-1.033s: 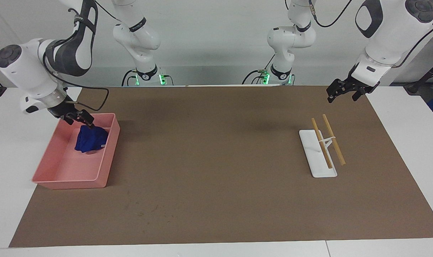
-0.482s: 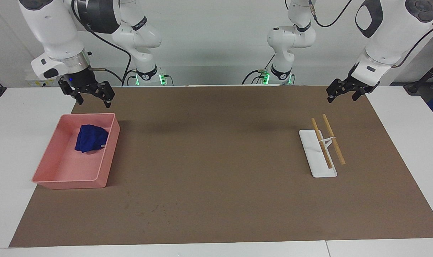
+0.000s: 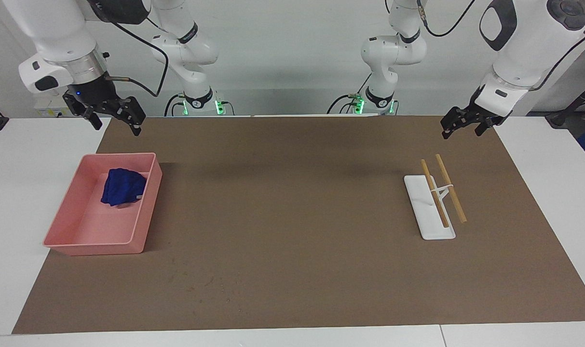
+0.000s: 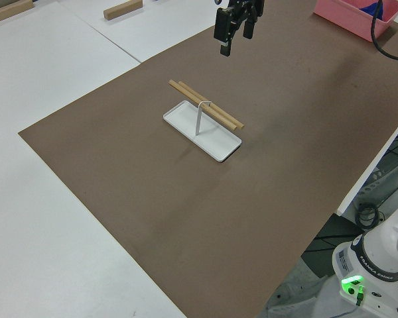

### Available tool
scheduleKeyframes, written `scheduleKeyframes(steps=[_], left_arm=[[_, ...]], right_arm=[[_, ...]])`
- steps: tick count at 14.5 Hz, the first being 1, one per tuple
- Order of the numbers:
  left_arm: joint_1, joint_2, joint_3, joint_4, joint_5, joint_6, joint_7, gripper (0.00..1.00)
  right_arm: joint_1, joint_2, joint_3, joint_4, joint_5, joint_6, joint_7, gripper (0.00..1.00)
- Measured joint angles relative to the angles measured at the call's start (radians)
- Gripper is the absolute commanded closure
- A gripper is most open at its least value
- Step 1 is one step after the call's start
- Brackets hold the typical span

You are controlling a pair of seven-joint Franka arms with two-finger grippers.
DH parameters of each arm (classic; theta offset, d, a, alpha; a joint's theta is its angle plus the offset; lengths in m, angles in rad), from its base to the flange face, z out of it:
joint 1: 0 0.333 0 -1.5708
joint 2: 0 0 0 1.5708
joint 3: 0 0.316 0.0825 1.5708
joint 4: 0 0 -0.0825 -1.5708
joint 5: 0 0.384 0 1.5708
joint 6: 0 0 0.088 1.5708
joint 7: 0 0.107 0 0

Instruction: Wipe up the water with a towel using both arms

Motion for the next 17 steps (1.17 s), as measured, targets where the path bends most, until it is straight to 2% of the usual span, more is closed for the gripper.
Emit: scheduleKeyframes(steps=[6, 17], left_arm=[[0.000, 0.000, 0.000, 0.000, 0.000, 0.000, -0.001, 0.00], [-0.002, 0.000, -0.002, 0.000, 0.000, 0.006, -0.002, 0.00]], right_arm=[[-0.004, -0.065, 0.001, -0.110, 0.017, 0.048, -0.038, 0.00], [-0.007, -0.097, -0.004, -0.184, 0.055, 0.104, -0.045, 0.00]])
